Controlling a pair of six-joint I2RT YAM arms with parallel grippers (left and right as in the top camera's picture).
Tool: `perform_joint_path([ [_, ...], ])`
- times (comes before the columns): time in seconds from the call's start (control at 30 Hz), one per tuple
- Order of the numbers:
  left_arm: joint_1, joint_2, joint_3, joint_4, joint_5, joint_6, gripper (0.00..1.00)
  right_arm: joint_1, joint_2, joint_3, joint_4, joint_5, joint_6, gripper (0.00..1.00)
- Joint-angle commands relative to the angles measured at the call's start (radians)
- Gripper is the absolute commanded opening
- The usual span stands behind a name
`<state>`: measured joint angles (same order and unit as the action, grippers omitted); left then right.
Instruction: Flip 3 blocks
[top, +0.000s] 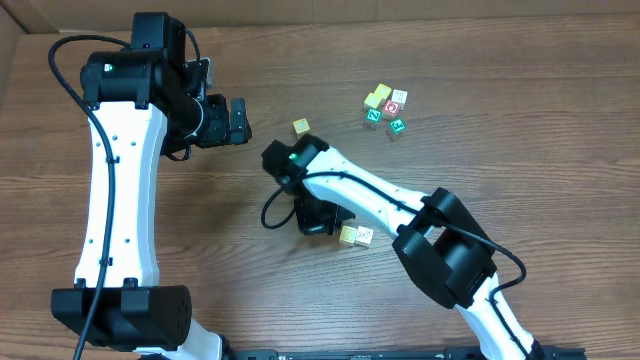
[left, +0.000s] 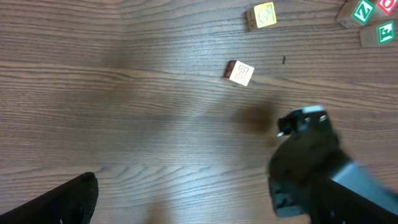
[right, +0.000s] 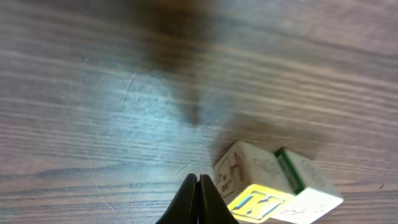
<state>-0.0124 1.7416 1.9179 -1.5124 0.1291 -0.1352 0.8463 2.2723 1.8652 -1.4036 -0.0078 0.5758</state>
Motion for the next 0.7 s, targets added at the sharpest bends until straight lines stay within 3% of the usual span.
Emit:
perform_joint_path([
  [0.0, 0.005, 0.009, 0.020, -0.001, -0.006, -0.010, 1.00, -0.096, -0.102, 0.042, 0.003, -0.048, 0.000, 0.04],
  [0.17, 0.005, 0.009, 0.020, -0.001, -0.006, -0.010, 1.00, -0.206, -0.105, 0.013, -0.035, -0.193, -0.012, 0.04],
  [0.67, 0.005, 0.009, 0.020, -0.001, -0.006, -0.010, 1.00, -0.251, -0.105, -0.168, 0.007, -0.177, -0.001, 0.04],
])
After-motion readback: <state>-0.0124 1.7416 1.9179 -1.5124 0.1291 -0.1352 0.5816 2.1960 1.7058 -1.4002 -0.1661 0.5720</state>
